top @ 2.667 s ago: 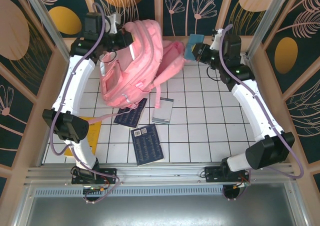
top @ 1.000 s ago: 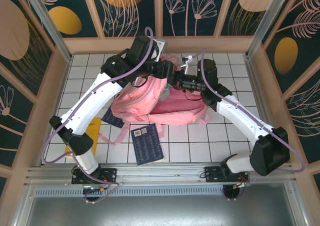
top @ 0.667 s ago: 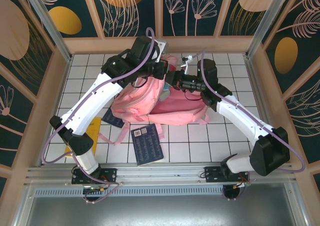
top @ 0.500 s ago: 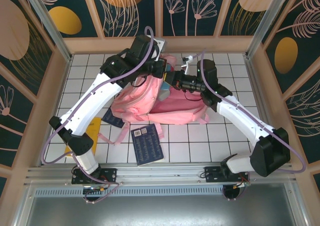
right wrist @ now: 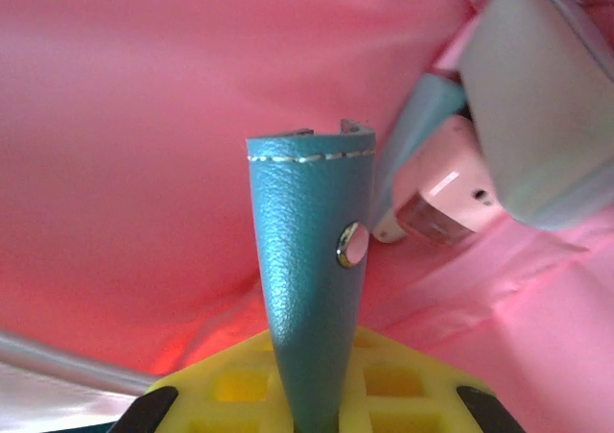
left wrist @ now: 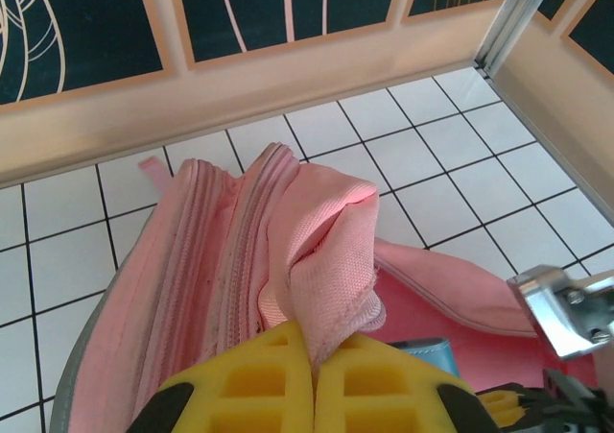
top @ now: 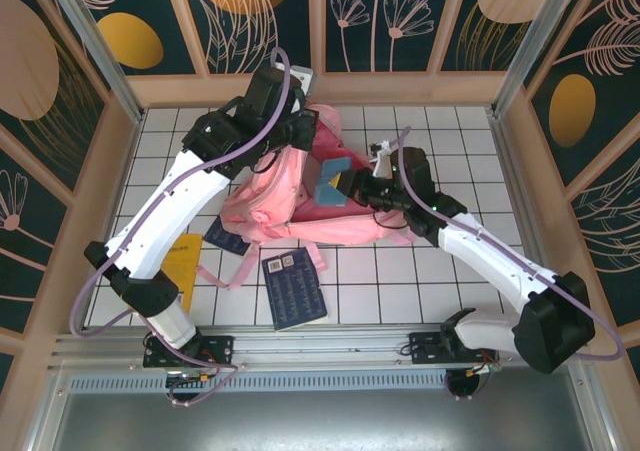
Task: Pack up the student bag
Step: Place the loose stationery in the student bag.
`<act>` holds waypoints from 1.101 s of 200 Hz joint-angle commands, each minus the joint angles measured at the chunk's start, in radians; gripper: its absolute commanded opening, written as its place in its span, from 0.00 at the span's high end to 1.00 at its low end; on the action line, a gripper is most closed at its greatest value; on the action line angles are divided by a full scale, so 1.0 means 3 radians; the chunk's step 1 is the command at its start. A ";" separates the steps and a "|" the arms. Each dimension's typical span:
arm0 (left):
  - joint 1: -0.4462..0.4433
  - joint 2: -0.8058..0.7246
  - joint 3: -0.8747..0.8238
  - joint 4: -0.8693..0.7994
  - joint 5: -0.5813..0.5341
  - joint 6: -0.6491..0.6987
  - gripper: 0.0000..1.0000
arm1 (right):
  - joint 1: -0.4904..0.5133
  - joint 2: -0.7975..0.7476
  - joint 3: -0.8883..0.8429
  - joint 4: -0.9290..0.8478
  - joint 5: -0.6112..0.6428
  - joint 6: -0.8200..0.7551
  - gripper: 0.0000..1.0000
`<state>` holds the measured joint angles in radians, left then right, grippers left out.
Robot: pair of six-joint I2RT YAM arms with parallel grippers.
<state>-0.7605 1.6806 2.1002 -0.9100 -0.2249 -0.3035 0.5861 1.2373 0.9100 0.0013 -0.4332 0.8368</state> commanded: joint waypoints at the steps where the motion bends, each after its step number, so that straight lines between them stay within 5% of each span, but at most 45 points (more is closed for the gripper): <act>1: -0.0006 -0.0310 0.0030 0.0411 -0.0035 0.0018 1.00 | 0.0065 0.0069 -0.0045 -0.0062 0.0312 0.0015 0.99; 38: -0.0006 -0.0544 -0.0447 0.0899 0.0361 -0.0115 1.00 | 0.0179 0.0552 0.0189 -0.0440 0.0681 0.0160 1.00; 90: -0.0006 -0.0617 -0.0831 0.1219 0.0729 -0.0312 1.00 | 0.0184 0.0723 0.0310 0.0173 0.0503 0.0548 1.00; 129: -0.0006 -0.0708 -0.1104 0.1383 0.0758 -0.0354 1.00 | 0.0180 0.0748 0.0365 0.0568 0.0605 0.0929 1.00; 220: -0.0006 -0.0750 -0.1067 0.1469 0.0686 -0.0322 1.00 | 0.0283 0.1757 0.0777 0.0937 0.0873 0.1445 1.00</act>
<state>-0.7605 1.5078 1.7420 -0.6056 -0.0086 -0.3977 0.6445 1.6962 1.0653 0.1959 -0.2245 1.2247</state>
